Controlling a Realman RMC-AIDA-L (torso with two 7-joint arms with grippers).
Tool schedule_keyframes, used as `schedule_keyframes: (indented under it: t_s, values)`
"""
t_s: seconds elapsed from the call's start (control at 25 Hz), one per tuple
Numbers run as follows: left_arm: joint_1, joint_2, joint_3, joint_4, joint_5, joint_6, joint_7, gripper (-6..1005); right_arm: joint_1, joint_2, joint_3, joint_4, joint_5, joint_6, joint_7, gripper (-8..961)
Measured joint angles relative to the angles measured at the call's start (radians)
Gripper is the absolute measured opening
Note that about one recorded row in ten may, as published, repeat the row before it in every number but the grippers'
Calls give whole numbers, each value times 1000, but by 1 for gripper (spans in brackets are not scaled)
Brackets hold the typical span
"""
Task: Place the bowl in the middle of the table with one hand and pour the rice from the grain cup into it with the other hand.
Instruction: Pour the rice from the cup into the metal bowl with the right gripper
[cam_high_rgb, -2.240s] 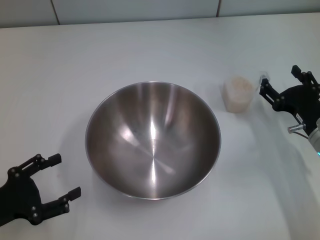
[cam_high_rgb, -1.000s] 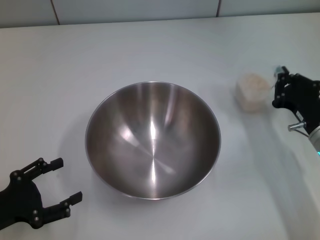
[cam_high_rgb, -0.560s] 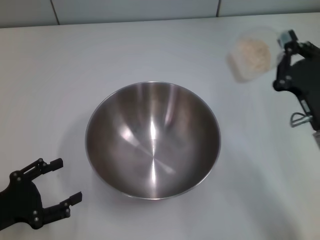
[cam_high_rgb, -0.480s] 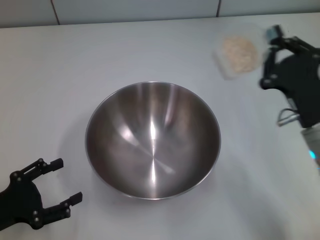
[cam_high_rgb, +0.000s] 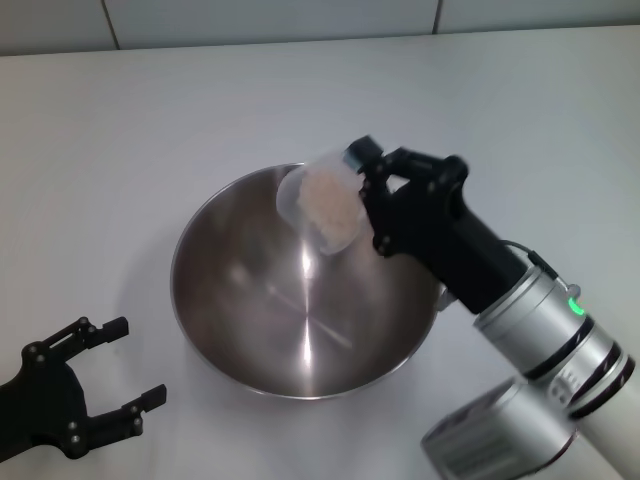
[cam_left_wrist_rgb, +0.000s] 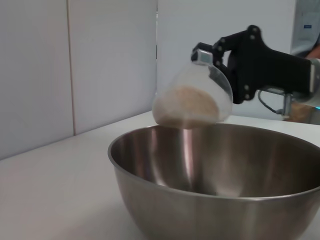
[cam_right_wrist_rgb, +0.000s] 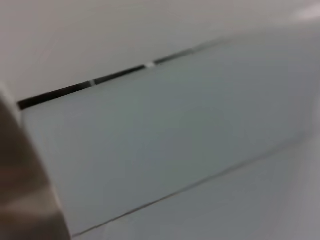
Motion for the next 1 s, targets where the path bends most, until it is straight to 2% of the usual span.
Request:
schedule_keyframes:
  t_s: [0.36, 0.56, 1.0]
  values:
    - [0, -2, 2, 0, 0, -11, 0, 864, -14, 0, -27, 19, -98, -4, -488, 23]
    - [-2, -4, 3, 0, 0, -12, 0, 864, -11, 0, -43, 25, -112, 48, -818, 25]
    - [-2, -6, 4, 0, 0, -13, 0, 863, 13, 0, -89, 29, -115, 83, -1255, 30]
